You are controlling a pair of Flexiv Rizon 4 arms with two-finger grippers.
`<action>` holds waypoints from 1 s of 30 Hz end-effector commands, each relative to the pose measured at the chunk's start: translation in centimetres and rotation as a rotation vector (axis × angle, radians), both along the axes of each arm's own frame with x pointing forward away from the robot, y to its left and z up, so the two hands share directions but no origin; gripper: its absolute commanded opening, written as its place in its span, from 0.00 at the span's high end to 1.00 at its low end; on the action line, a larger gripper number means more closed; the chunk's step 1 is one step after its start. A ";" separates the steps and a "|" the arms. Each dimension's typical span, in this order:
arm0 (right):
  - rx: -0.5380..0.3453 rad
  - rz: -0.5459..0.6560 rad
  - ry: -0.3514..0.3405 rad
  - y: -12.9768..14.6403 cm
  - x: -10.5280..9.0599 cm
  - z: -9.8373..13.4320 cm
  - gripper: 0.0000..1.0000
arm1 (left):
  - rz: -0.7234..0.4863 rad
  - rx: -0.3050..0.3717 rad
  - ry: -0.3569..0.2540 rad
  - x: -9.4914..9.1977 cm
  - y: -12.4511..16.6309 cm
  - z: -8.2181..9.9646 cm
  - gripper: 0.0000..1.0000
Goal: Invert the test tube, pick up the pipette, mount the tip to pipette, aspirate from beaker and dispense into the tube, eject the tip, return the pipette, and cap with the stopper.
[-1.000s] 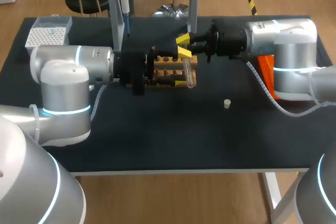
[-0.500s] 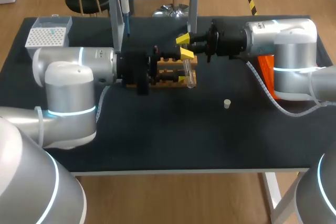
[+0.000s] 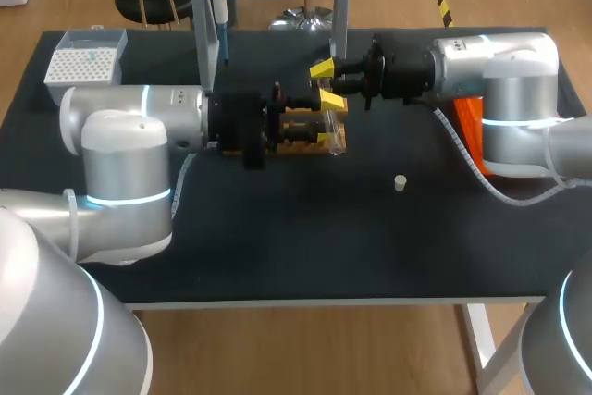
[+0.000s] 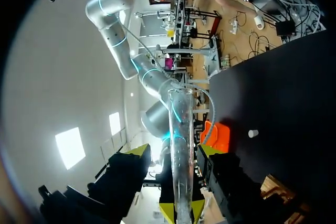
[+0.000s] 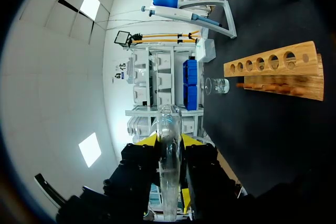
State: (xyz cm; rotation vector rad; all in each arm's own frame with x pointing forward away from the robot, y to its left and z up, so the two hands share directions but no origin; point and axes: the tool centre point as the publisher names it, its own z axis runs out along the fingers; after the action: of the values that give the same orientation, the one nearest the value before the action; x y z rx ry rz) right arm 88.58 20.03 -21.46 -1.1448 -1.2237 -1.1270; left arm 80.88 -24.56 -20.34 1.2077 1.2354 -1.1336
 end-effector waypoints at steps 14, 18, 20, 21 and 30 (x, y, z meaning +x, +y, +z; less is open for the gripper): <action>-0.004 0.000 0.000 0.0 0.0 0.1 1.00 | -0.002 -0.010 -0.001 0.0 -0.2 -0.2 0.60; -0.004 0.000 0.000 0.0 0.0 0.1 1.00 | -0.003 -0.012 0.000 0.0 -0.2 -0.2 0.68; -0.004 0.000 0.000 0.0 0.0 0.1 1.00 | -0.004 -0.013 0.001 0.0 -0.2 -0.2 0.75; -0.004 0.000 0.000 0.0 0.0 0.1 1.00 | -0.005 -0.013 0.001 0.0 -0.2 -0.2 0.82; -0.004 0.000 0.000 0.0 0.0 0.1 1.00 | -0.008 -0.014 0.004 0.0 -0.1 -0.2 1.00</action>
State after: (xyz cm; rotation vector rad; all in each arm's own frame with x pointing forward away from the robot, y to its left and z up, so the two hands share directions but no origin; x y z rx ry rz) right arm 88.61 20.03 -21.29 -1.1446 -1.2240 -1.1261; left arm 80.82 -24.64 -20.66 1.2000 1.2303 -1.1489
